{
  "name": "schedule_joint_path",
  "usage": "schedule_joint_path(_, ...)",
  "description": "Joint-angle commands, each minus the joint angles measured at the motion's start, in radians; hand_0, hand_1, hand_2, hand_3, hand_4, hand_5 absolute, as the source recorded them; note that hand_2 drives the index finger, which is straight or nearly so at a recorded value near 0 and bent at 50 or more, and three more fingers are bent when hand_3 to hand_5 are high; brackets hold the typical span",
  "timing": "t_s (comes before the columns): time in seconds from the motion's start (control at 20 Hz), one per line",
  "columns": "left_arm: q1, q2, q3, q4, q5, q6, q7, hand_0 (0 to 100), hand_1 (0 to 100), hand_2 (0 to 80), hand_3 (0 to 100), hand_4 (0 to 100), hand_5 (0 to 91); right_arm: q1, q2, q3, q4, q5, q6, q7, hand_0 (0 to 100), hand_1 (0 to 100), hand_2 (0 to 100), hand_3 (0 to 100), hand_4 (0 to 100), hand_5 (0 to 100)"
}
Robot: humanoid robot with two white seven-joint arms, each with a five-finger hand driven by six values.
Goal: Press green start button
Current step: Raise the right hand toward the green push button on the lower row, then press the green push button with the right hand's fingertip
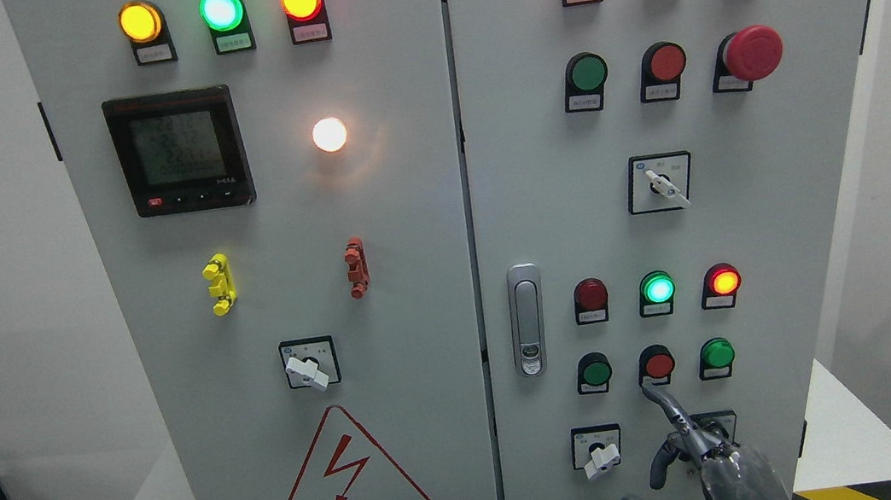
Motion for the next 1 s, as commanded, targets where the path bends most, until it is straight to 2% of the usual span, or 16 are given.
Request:
schedule_joint_path(0.0, 0.001, 0.0, 0.0, 0.0, 0.0, -0.001, 0.0, 12, 56, 0.0, 0, 0, 0.0, -0.025, 0.0, -0.026, 0.034, 0.084, 0.001, 0.0, 25, 8, 0, 79, 69, 69)
schedule_joint_path(0.6, 0.001, 0.0, 0.0, 0.0, 0.0, -0.001, 0.0, 12, 56, 0.0, 0, 0, 0.0, -0.091, 0.005, 0.008, 0.11, 0.146, 0.014, 0.0, 25, 8, 0, 80, 69, 69)
schedule_joint_path(0.95, 0.0, 0.0, 0.0, 0.0, 0.0, -0.001, 0.0, 12, 56, 0.0, 0, 0, 0.0, -0.099, 0.005, 0.028, 0.129, 0.144, 0.027, 0.0, 25, 9, 0, 80, 69, 70)
